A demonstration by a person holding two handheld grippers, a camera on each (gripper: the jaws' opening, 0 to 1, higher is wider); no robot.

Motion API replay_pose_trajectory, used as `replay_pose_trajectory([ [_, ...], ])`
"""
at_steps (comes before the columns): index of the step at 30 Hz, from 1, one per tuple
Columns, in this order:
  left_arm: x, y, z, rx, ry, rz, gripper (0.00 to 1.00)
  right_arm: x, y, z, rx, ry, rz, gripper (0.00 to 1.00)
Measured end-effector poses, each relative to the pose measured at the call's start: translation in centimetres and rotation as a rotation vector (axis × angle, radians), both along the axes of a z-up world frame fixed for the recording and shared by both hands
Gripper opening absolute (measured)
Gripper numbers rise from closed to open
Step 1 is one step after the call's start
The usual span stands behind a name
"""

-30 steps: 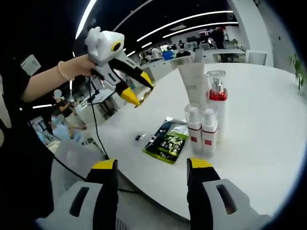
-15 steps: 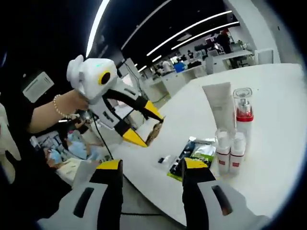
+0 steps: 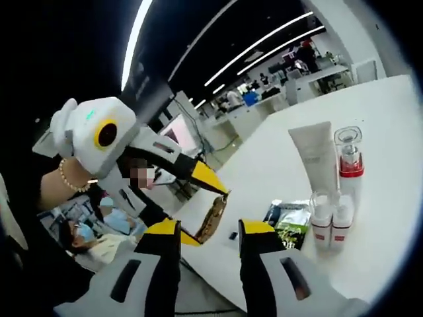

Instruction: Arrange the skincare products in the storage area until every visible bottle or jar stands upright without overlapping.

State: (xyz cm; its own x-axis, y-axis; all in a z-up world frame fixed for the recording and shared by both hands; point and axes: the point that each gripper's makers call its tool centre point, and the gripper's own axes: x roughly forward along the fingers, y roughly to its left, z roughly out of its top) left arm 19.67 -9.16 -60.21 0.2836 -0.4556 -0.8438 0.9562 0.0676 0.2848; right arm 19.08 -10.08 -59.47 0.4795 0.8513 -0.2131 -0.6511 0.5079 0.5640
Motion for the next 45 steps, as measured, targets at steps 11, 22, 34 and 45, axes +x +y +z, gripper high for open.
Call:
replay_pose_trajectory([
  [11,-1.2,-1.9,0.1,-0.014,-0.007,0.013,0.40,-0.7,-0.5,-0.6,0.022,0.045,0.042,0.19],
  [22,-1.4,-2.7,0.1,-0.043,-0.004,0.052,0.40,-1.5,-1.3,-0.7,0.067,0.088,0.047,0.02],
  [34,1.2,-0.3,2.5,-0.380,0.114,0.309,0.51,0.1,-2.7,0.7,0.170,0.131,-0.095,0.01],
  [45,0.3,3.5,1.3,-0.964,0.555,0.722,0.29,1.0,0.1,2.8,0.309,0.155,-0.152,0.01],
])
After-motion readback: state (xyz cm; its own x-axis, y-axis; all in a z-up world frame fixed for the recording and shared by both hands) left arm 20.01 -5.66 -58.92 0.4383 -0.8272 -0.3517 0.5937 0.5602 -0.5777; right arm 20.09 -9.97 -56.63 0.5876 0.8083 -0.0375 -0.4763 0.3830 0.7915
